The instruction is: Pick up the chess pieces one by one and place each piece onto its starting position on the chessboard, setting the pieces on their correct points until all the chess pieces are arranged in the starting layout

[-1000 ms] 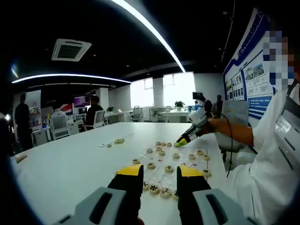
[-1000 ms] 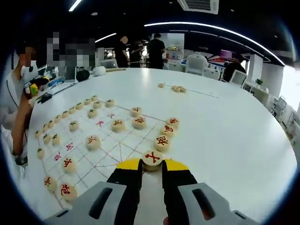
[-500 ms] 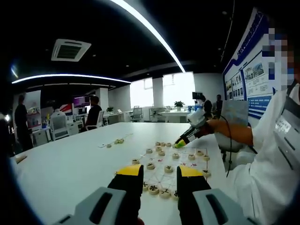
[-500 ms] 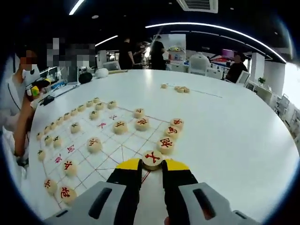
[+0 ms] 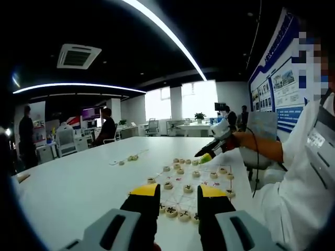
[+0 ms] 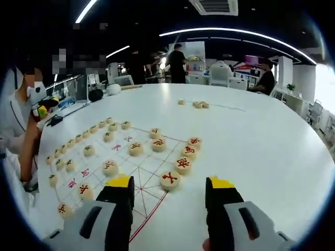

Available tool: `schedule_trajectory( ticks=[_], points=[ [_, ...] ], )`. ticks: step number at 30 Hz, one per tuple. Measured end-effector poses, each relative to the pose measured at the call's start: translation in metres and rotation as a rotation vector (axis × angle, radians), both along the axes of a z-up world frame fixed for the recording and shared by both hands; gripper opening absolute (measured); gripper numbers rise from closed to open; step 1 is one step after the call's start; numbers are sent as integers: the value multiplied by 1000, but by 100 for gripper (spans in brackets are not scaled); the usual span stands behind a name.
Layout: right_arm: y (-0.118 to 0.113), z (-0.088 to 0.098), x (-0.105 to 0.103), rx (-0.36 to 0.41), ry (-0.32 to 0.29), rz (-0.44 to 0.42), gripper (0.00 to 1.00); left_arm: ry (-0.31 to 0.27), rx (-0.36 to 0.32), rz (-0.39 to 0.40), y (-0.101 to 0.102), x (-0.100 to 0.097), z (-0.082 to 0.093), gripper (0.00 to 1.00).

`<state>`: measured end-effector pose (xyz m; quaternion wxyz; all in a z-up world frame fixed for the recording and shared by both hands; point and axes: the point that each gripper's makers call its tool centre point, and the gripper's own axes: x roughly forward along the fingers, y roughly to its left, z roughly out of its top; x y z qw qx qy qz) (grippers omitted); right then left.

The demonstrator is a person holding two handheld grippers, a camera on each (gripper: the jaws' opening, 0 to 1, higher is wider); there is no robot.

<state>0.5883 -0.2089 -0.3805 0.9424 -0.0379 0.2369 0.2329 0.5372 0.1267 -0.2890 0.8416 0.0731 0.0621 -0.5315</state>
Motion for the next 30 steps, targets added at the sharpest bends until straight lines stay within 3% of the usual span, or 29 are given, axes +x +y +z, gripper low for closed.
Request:
schedule_trajectory(
  ticks=[6,11,12,15,19,30],
  points=[
    [6,19,11,-17,-45,4,50,0,0,-2,-1,-1,0,30],
    [17,26,31,-83,-65,41,47,1,0,-1,-1,-1,-1,30],
    [18,29,43,-119,-81,49,47,1,0,0,-1,0,0,30],
    [18,32,65,-132,-93,39,45,0,1,1,0,0,-1,30],
    [19,39,101,-93,-103,8,41,2,-3,8,2,1,-1,30],
    [13,32,182,-136,-112,-74,39,2,-7,12,5,4,-1,30]
  ],
)
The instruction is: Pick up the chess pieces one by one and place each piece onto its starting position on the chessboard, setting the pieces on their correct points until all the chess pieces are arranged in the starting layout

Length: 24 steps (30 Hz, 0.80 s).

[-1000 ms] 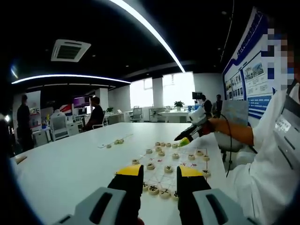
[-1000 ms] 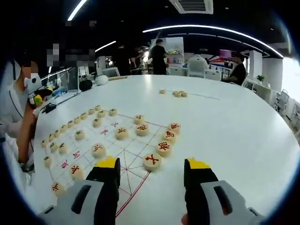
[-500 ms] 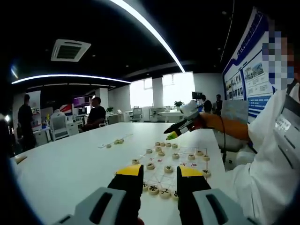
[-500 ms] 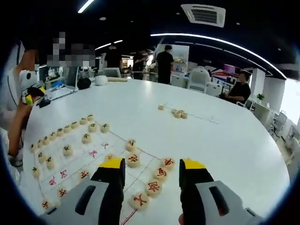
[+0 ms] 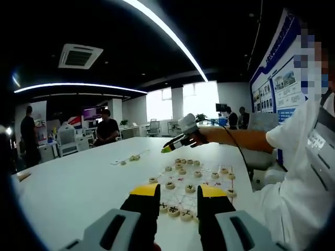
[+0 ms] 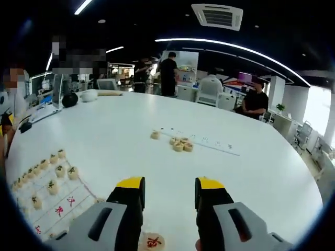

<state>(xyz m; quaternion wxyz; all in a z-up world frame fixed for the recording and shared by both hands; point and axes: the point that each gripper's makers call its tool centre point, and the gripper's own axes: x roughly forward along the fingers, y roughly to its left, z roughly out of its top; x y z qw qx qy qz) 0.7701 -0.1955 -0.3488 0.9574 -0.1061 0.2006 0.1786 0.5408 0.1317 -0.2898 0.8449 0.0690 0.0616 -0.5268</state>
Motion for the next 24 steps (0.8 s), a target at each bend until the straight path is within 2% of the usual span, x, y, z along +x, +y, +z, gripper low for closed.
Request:
schedule_trajectory(
  ticks=[5,8,16,17,18,19,24],
  points=[
    [-2,-6,36,-17,2,-26,38,5,0,10,3,2,-1,30],
    [-3,-17,59,-20,29,-48,37,5,-1,18,5,3,-1,30],
    [-9,-42,106,-49,50,-133,35,8,-5,18,6,5,-2,30],
    [-8,-45,96,-51,46,-143,35,8,-6,19,7,5,-2,30],
    [-8,-47,99,-55,44,-150,35,9,-9,19,7,6,-2,30],
    [-10,-48,111,-58,45,-157,34,12,-11,19,7,7,-2,30],
    [-4,-48,128,-72,19,-163,34,20,-6,22,7,8,-5,30]
  ],
)
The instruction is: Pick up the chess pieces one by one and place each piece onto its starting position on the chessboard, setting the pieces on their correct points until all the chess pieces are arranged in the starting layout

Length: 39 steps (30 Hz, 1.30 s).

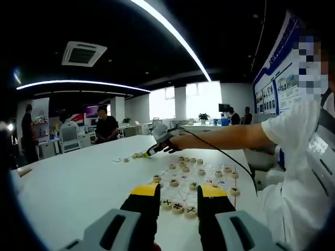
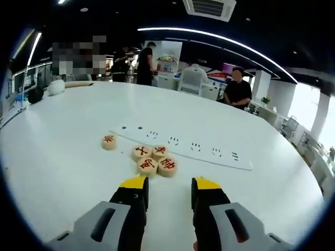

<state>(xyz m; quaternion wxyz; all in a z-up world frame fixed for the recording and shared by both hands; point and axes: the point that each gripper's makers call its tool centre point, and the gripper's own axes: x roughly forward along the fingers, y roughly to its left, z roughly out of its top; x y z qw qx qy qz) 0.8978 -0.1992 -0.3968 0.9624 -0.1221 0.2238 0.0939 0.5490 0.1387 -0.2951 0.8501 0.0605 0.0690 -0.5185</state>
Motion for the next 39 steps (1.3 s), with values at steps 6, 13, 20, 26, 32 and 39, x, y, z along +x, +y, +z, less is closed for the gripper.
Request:
schedule_trajectory(
  ticks=[6,13,20,26,32,39],
  points=[
    [2,3,15,-6,-16,-16,34,4,16,-3,-4,0,-5,30],
    [1,-2,14,-17,-8,-7,18,4,44,1,-6,1,-10,30],
    [12,16,-10,15,-9,87,18,3,37,2,-6,1,-8,30],
    [31,51,-68,64,-49,193,18,2,33,2,-7,1,-7,30],
    [38,67,-132,67,-45,276,18,-4,35,-14,-10,-3,-5,30],
    [37,74,-207,129,-28,335,18,-3,39,-19,-12,-3,-5,30]
  ],
)
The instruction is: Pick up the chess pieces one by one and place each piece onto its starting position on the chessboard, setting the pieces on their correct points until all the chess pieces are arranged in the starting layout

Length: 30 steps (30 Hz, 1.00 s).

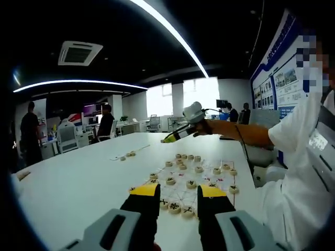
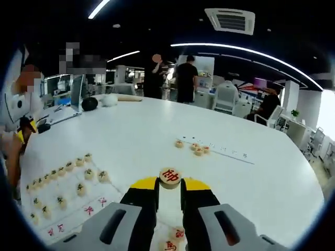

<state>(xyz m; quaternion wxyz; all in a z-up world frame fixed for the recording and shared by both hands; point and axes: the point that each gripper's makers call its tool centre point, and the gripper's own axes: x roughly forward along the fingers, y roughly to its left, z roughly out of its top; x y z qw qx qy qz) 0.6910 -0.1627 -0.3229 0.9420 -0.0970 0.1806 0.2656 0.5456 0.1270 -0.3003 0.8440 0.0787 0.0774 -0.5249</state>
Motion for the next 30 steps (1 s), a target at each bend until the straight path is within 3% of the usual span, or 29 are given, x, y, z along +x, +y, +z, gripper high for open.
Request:
schedule_trajectory(
  ticks=[12,17,25,30],
  points=[
    [-19,-22,-78,41,50,-34,18,-5,4,-11,-3,-3,1,30],
    [-28,-33,-101,-7,61,-28,18,-2,8,-16,-5,-3,0,30],
    [-33,-53,-128,-27,111,-7,18,-1,11,-21,-6,-3,-1,30],
    [-33,-66,-129,-40,126,-9,18,-2,7,-21,-6,-3,1,30]
  ],
)
